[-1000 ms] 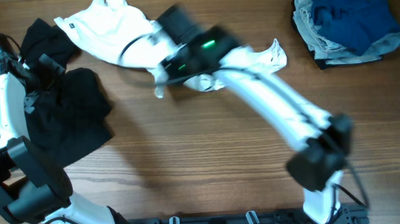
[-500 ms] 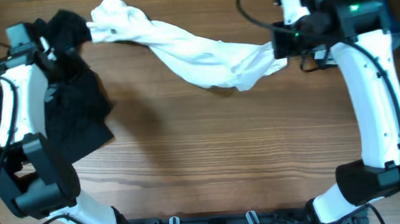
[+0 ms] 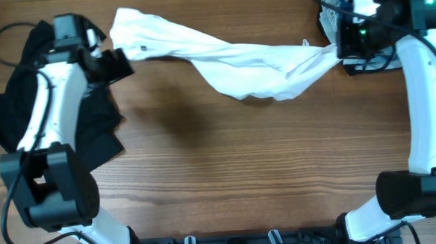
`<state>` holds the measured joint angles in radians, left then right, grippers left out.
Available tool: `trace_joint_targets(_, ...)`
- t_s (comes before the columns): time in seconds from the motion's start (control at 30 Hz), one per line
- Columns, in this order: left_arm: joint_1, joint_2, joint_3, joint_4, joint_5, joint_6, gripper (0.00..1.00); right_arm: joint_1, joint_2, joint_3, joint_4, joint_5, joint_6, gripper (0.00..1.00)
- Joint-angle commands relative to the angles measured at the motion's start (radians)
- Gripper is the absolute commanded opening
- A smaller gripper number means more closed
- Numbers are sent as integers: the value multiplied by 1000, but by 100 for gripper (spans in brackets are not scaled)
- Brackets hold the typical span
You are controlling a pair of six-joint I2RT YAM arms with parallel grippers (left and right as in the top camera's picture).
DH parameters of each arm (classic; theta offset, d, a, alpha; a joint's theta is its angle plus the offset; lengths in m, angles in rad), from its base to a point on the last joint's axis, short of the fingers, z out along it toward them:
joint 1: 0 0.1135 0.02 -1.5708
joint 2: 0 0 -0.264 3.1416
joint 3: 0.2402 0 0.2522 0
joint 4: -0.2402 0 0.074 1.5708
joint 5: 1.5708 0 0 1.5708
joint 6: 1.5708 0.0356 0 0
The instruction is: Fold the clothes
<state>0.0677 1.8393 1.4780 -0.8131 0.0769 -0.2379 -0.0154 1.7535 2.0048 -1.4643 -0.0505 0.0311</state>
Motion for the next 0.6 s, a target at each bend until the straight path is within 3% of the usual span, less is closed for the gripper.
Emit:
trace_joint_targets(0.0, -74, 15, -8, 40, 8, -63, 98, -40, -11, -3, -13, -25, -55, 4)
trace_joint_targets(0.33, -147, 154, -8, 200, -12, -122, 95, -63, -11, -4, 8, -71, -84, 4)
trace_joint_targets(0.57, -147, 236, -8, 360, -139, -145, 91, -63, -10, -4, 19, -91, -84, 4)
